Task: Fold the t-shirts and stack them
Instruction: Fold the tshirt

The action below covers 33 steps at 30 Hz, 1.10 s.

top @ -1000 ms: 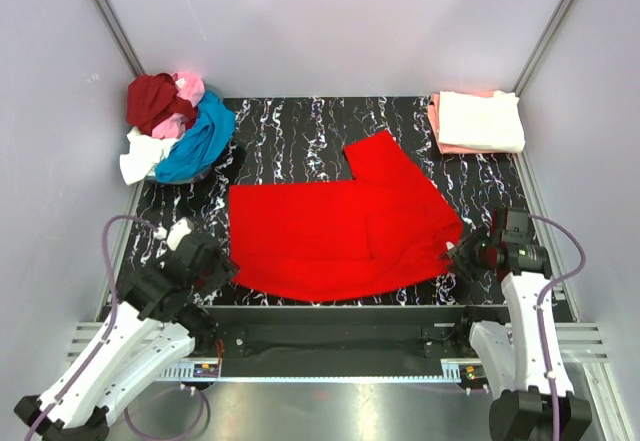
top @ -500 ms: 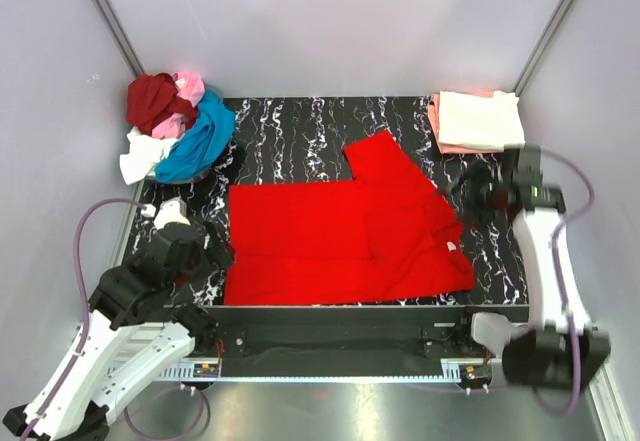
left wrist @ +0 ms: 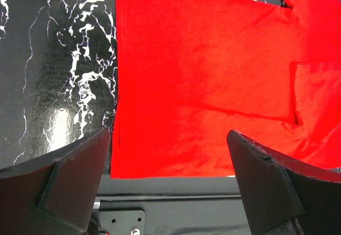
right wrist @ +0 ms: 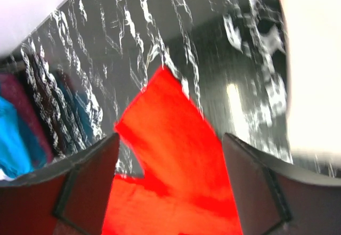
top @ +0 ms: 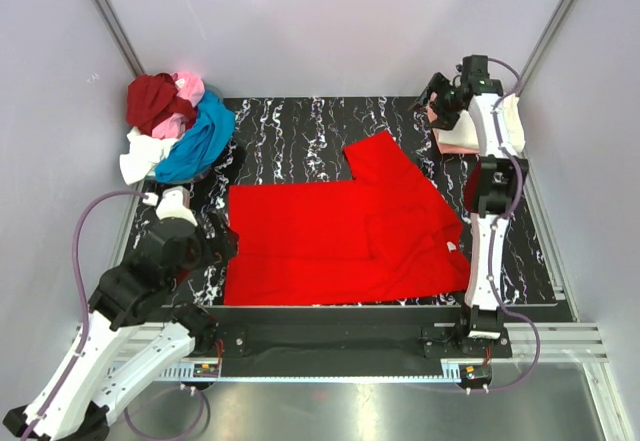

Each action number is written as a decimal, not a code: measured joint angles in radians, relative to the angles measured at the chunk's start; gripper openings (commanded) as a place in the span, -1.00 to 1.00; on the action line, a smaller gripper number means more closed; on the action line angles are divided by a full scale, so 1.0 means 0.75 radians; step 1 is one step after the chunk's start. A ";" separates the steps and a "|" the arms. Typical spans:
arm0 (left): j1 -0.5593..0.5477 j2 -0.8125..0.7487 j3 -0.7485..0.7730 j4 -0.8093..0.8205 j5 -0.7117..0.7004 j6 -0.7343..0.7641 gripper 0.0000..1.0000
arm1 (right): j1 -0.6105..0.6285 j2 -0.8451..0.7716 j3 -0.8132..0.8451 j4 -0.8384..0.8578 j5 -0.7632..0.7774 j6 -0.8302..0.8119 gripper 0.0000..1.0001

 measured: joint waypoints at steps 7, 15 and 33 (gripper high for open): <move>0.017 -0.086 -0.003 0.025 -0.003 0.011 0.97 | 0.061 0.347 0.308 0.048 -0.036 -0.009 0.78; 0.061 -0.140 -0.017 0.043 -0.001 0.022 0.97 | 0.168 0.478 0.382 0.132 -0.040 -0.010 0.69; 0.135 -0.133 -0.020 0.066 0.027 0.044 0.97 | 0.245 0.390 0.159 0.256 0.051 -0.093 -0.17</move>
